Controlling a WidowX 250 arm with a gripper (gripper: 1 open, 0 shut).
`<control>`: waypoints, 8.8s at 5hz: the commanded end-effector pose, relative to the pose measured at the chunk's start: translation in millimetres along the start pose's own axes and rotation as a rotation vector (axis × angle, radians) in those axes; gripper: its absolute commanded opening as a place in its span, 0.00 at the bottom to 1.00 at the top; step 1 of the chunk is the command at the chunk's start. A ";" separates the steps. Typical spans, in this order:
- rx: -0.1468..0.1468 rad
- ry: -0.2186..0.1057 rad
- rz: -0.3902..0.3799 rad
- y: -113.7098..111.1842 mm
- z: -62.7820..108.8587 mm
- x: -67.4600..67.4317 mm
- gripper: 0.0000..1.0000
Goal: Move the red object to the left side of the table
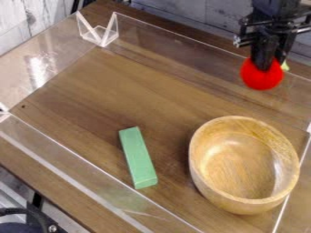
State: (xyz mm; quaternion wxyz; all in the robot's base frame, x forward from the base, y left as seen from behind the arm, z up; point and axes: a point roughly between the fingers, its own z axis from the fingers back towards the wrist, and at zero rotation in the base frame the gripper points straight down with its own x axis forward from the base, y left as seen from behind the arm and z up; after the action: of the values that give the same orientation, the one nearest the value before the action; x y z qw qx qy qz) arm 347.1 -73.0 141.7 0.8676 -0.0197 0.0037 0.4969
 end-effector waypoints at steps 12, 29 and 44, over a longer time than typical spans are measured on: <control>-0.082 0.007 0.566 197.4 126.2 206.8 0.00; 0.082 0.096 1.468 206.0 -75.7 162.8 1.00; 0.104 0.273 2.078 196.7 -75.7 204.5 1.00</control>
State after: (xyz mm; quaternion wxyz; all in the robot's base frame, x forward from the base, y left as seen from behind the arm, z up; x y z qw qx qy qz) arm 280.1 188.7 36.4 0.0204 -0.0030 0.1597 0.9870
